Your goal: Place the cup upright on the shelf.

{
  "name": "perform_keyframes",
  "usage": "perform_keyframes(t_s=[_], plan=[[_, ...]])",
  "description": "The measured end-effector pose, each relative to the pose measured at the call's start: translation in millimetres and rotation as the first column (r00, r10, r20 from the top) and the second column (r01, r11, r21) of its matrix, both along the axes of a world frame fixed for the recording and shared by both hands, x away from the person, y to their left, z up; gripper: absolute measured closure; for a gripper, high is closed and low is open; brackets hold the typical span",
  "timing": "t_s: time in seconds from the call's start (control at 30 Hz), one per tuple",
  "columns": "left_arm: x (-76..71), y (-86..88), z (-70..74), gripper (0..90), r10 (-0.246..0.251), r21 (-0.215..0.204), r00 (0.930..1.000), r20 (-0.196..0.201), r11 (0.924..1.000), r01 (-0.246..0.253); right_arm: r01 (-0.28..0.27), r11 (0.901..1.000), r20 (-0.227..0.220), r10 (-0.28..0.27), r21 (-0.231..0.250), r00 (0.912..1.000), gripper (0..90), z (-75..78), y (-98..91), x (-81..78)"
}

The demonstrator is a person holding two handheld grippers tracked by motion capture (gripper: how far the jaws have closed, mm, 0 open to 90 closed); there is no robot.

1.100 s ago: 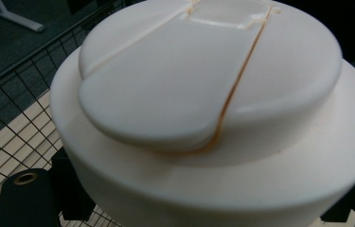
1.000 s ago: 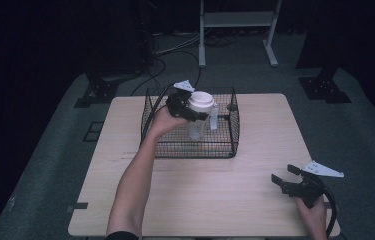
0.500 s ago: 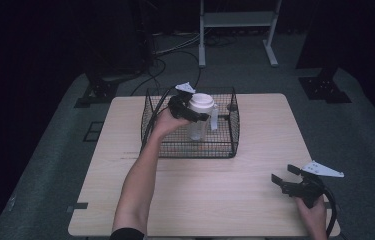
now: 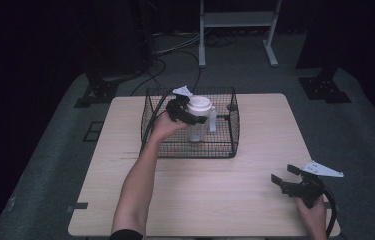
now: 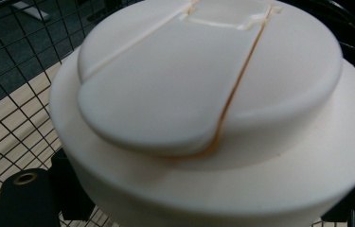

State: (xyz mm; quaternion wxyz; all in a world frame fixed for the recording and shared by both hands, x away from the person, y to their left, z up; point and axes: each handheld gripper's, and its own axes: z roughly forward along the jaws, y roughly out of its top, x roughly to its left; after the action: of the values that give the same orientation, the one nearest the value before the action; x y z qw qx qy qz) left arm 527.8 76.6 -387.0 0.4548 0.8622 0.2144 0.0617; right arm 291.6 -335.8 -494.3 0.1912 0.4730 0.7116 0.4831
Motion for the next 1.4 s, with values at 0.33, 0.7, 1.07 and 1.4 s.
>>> perform_keyframes(t_s=[0.33, 0.7, 1.07, 1.4], plan=[[-7.9, -0.8, -0.5, 15.0, 0.001, 0.024, 0.9996, 0.028, 0.9997, -0.002, 0.001, 1.0000, -0.001, -0.001, 0.000, 1.0000, 14.7, 0.0, -0.1, -0.1], [-13.2, 2.6, 0.6, 14.9, -0.011, 0.073, 0.9992, 0.038, 0.9973, 0.008, 0.002, 1.0000, -0.002, -0.002, 0.000, 1.0000, 14.7, -0.1, 0.0, 0.0], [-19.5, 9.1, -3.3, 14.4, -0.013, 0.075, 0.9994, 0.031, 0.9971, 0.011, 0.000, 1.0000, -0.001, 0.000, -0.003, 1.0000, 14.7, -0.1, 0.3, -0.1], [-20.8, 12.7, -1.6, 14.2, -0.010, 0.066, 0.9995, 0.029, 0.9978, 0.008, 0.001, 1.0000, -0.001, -0.001, -0.004, 1.0000, 14.7, -0.1, 0.5, -0.1]])
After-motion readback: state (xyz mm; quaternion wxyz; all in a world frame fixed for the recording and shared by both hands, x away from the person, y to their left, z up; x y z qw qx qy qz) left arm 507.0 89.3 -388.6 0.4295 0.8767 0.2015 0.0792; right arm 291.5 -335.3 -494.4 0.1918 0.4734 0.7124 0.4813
